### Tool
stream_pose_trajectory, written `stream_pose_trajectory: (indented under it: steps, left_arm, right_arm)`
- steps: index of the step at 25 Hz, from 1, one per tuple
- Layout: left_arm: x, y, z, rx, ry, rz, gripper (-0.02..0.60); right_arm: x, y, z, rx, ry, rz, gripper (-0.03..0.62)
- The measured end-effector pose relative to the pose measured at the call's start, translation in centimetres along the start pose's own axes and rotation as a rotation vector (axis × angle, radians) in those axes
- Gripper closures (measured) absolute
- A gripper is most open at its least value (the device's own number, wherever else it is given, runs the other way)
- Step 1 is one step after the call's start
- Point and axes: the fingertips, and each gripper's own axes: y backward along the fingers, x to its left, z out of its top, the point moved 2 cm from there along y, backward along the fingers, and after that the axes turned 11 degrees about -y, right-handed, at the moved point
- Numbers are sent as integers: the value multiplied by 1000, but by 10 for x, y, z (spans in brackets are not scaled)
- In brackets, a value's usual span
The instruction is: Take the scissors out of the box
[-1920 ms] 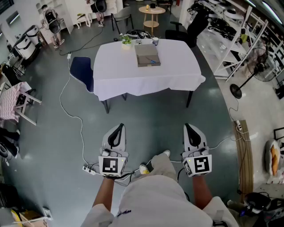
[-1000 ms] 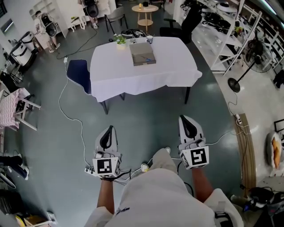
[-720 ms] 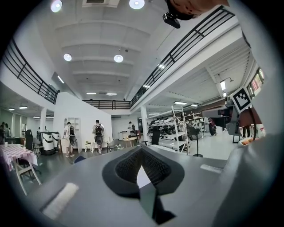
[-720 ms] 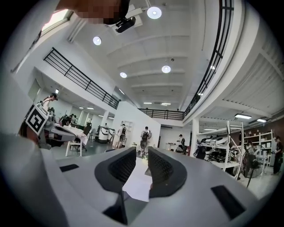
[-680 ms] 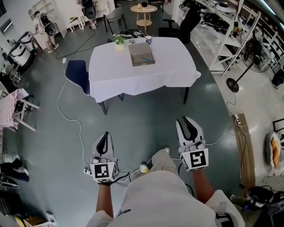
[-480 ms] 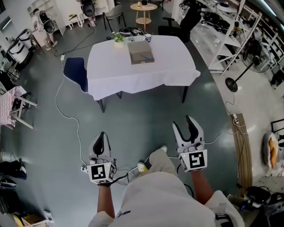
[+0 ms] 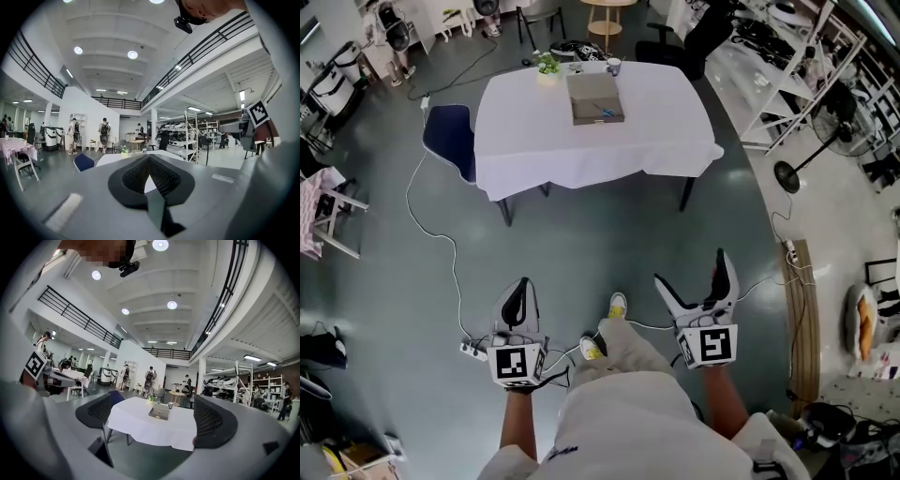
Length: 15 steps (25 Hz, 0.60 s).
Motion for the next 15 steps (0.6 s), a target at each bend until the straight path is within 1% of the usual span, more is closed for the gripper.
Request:
stream_pose_trajectory:
  steps: [3,7,12,15]
  left_arm:
    - [0,-23,6,2,-1,-5,580]
    - [5,-58,25,13,-40,-7,580]
    - [15,-103,44,30,-63,16,580]
    - [21,-129,63,19,-88,45,580]
  right_arm:
    - [-12,-17,0,5,3,6,51]
    - [-31,-58,-1,8,-32,7,51]
    - [-63,-108,14,-43,-64,22,54]
    - [-86,-133,19,-65,-82,30,57]
